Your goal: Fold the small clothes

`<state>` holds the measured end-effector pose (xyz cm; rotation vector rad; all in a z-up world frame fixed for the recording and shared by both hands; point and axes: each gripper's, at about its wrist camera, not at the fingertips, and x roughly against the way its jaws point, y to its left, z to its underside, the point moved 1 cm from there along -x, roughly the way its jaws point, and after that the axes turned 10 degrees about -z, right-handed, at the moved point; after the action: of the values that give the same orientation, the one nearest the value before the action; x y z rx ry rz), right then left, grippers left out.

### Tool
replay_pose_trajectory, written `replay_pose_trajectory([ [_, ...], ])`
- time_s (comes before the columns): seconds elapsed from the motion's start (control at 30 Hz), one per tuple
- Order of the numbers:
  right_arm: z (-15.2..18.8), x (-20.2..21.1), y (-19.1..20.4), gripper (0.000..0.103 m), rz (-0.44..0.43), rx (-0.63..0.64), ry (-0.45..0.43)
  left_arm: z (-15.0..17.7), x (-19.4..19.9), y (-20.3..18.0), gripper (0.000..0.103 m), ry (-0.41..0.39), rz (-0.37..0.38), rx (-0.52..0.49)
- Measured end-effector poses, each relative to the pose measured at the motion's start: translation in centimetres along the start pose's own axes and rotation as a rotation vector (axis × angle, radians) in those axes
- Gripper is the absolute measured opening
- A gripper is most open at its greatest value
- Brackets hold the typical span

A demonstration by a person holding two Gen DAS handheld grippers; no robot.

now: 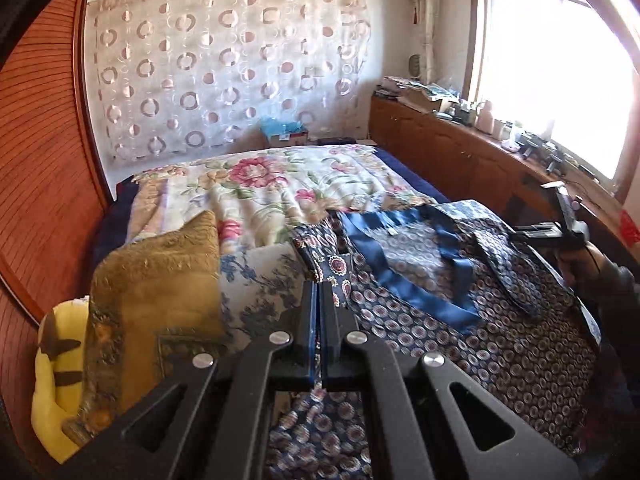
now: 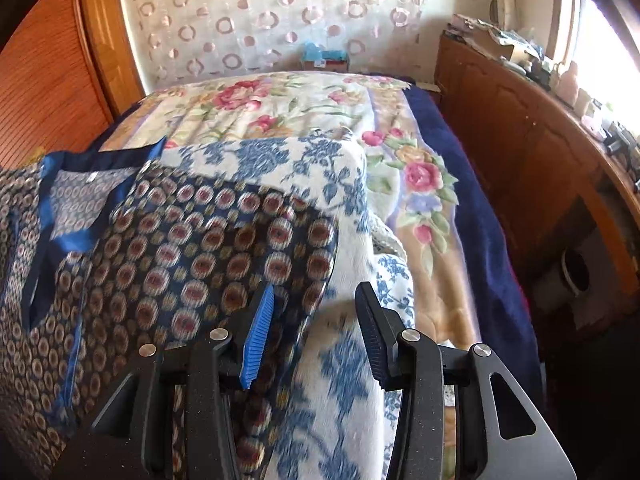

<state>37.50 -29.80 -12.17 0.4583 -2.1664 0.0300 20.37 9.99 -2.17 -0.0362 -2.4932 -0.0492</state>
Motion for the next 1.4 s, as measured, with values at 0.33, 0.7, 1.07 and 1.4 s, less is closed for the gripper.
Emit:
replay_pose_trajectory([
  [0.33,-0.1,6.2,4.5,0.000,-0.074,0.044,-0.223,4.4,5.3,-0.5,0.000,-0.038,0.057,0.036],
  [0.7,9.5,19.3,9.0,0.000,-0.158,0.108,-0.357,12.7,12.3,2.2,0.000,-0.067,0.018,0.164],
  [1.07,20.3,22.6,8.0,0.000,-0.190,0.094,-0.152,19.2,15.0,5.7,0.000,-0.006,-0.084,0.260],
  [1.4,21.3,21.7,8.9,0.002,-0.162,0.151,-0.096,18.5,15.8,6.3,0.008,0.002,-0.108,0.229],
])
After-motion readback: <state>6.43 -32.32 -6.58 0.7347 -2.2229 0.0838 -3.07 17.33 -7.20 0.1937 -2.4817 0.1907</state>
